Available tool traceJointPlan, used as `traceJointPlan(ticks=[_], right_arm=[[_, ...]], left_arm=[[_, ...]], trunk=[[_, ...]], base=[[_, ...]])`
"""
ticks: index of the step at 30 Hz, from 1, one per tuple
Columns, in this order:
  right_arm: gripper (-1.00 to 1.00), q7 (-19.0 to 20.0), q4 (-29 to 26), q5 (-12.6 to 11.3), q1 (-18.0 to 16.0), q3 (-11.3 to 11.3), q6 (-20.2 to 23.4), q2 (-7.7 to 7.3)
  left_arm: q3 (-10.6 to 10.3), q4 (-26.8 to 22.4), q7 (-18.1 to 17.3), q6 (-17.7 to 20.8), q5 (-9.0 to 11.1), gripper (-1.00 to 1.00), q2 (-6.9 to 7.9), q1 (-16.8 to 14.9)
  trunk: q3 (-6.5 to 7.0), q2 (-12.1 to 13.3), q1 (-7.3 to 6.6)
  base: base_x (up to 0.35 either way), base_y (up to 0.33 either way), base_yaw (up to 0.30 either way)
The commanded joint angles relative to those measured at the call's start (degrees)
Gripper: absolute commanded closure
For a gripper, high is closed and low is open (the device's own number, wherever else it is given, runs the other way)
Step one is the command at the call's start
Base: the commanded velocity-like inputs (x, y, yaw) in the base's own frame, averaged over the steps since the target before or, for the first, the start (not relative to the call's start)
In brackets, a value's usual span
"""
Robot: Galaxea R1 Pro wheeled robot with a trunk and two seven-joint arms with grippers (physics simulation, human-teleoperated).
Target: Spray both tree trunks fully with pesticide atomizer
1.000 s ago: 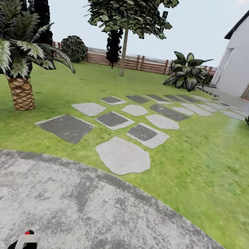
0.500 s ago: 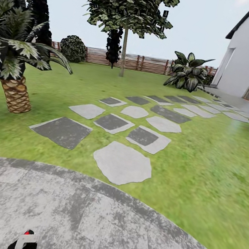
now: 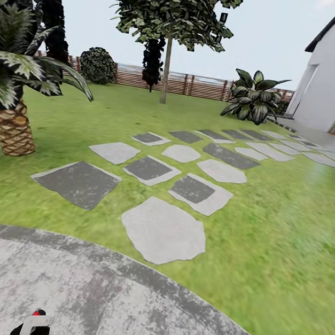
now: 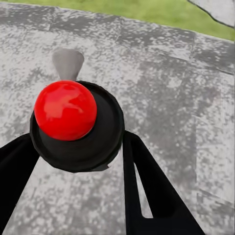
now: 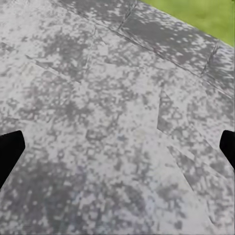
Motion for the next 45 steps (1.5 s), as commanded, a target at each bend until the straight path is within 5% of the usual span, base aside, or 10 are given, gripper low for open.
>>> traceJointPlan(ticks=[1, 45], right_arm=[[-1.00, 0.24, 0.04, 0.32, -0.03, -0.45, -0.18, 0.00], [-1.00, 0.24, 0.04, 0.30, -0.03, -0.45, -0.18, 0.00]], left_arm=[[0.05, 0.04, -0.28, -0.15, 0.52, 1.00, 0.00, -0.03], [0.05, 0.04, -0.28, -0.17, 0.51, 1.00, -0.02, -0.03]], trunk=[[-0.05, -0.02, 0.02], [-0.05, -0.02, 0.02]], base=[[0.339, 0.000, 0.000], [0.339, 0.000, 0.000]])
